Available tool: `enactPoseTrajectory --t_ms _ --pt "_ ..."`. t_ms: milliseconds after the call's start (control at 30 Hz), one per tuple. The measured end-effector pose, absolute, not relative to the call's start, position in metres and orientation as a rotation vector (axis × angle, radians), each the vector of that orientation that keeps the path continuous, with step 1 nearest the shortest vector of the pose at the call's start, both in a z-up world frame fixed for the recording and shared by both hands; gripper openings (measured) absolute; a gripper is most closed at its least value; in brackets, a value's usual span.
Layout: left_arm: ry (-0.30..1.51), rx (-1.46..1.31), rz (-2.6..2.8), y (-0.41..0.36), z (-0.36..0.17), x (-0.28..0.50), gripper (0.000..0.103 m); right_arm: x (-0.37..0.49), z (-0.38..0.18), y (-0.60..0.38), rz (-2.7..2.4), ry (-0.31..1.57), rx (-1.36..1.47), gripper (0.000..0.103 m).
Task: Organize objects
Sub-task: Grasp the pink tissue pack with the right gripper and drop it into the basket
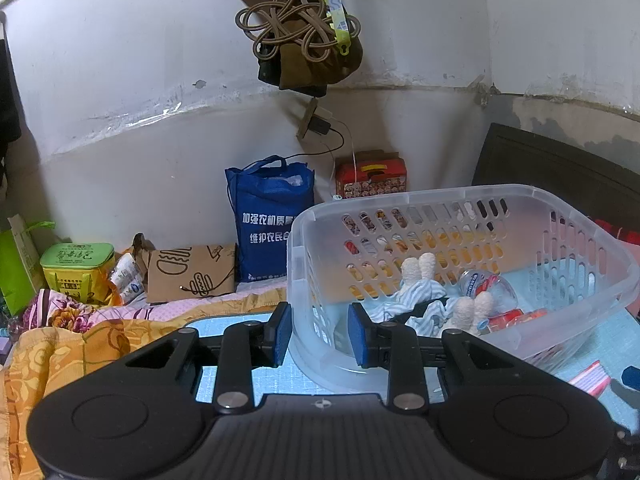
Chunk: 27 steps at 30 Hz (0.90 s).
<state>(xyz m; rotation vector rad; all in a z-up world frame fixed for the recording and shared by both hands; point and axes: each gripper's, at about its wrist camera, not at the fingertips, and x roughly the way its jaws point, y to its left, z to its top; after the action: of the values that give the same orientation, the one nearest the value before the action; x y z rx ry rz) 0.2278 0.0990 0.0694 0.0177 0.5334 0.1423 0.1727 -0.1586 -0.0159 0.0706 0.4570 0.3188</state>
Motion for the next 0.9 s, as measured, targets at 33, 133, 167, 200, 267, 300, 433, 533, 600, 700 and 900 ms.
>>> enactPoseTrajectory --t_ms 33,133,167,200,267,300,433,533,600,700,900 --pt "0.534 0.017 0.142 0.099 0.069 0.228 0.034 0.173 -0.016 -0.158 0.306 0.455 0.057 0.103" --pt "0.534 0.018 0.143 0.099 0.069 0.228 0.034 0.182 -0.017 -0.151 0.311 0.483 0.020 0.102" --pt "0.533 0.018 0.142 0.100 0.069 0.228 0.034 0.186 -0.017 -0.149 0.328 0.508 0.024 0.101" --pt "0.534 0.016 0.142 0.100 0.069 0.228 0.034 0.191 -0.018 -0.148 0.353 0.531 0.036 0.101" --pt "0.534 0.016 0.141 0.100 0.069 0.228 0.034 0.195 -0.018 -0.145 0.363 0.529 0.033 0.101" --pt "0.533 0.017 0.140 0.100 0.069 0.228 0.034 0.196 -0.018 -0.144 0.371 0.524 0.032 0.101" --pt "0.533 0.017 0.139 0.099 0.069 0.228 0.034 0.196 -0.021 -0.140 0.455 0.542 0.051 0.101" --pt "0.533 0.016 0.139 0.099 0.069 0.228 0.035 0.197 -0.022 -0.136 0.465 0.557 0.034 0.101" --pt "0.534 0.017 0.139 0.099 0.069 0.228 0.034 0.201 -0.025 -0.135 0.470 0.596 0.032 0.099" --pt "0.534 0.017 0.139 0.099 0.068 0.228 0.035 0.204 -0.026 -0.137 0.483 0.612 0.047 0.093" --pt "0.535 0.017 0.137 0.098 0.068 0.226 0.034 0.201 -0.024 -0.146 0.469 0.576 0.089 0.073"
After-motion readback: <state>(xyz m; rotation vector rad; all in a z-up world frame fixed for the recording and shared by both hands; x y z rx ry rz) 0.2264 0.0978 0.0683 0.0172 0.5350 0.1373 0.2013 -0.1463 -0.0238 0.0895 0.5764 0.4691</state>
